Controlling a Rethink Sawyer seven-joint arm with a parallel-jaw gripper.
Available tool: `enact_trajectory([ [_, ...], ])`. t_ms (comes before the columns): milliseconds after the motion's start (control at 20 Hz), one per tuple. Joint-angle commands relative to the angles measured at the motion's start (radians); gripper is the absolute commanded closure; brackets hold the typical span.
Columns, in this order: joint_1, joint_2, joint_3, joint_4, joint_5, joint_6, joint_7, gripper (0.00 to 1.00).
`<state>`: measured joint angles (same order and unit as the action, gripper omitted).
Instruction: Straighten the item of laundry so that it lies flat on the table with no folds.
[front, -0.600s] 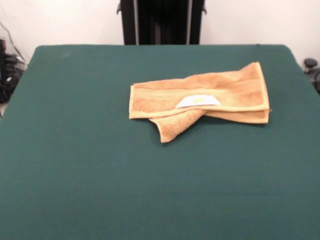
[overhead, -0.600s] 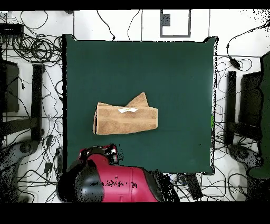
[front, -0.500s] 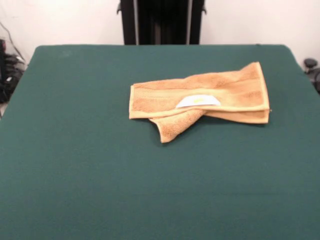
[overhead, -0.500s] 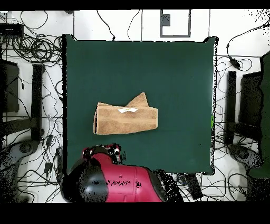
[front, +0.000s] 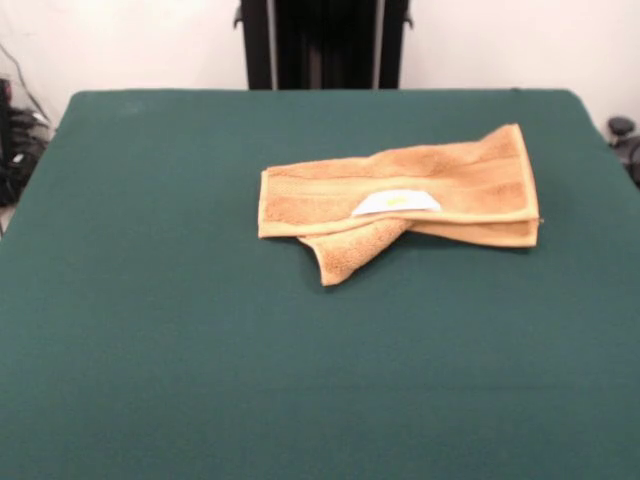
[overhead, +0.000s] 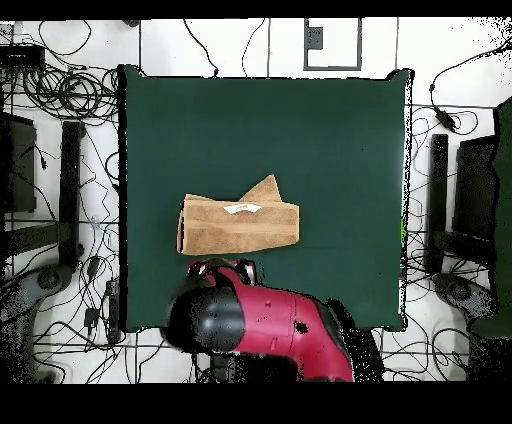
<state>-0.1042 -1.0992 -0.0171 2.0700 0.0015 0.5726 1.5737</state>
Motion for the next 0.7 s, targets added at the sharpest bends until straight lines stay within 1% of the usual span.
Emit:
enact_trajectory([
  [50, 0.010, 0.207, 0.057, -0.186, -0.022, 0.022, 0.145, 0.00],
  [450, 0.012, 0.346, 0.060, -0.345, -0.024, -0.009, 0.128, 0.00],
  [700, -0.006, 0.422, 0.080, -0.406, -0.009, -0.044, 0.113, 0.00],
])
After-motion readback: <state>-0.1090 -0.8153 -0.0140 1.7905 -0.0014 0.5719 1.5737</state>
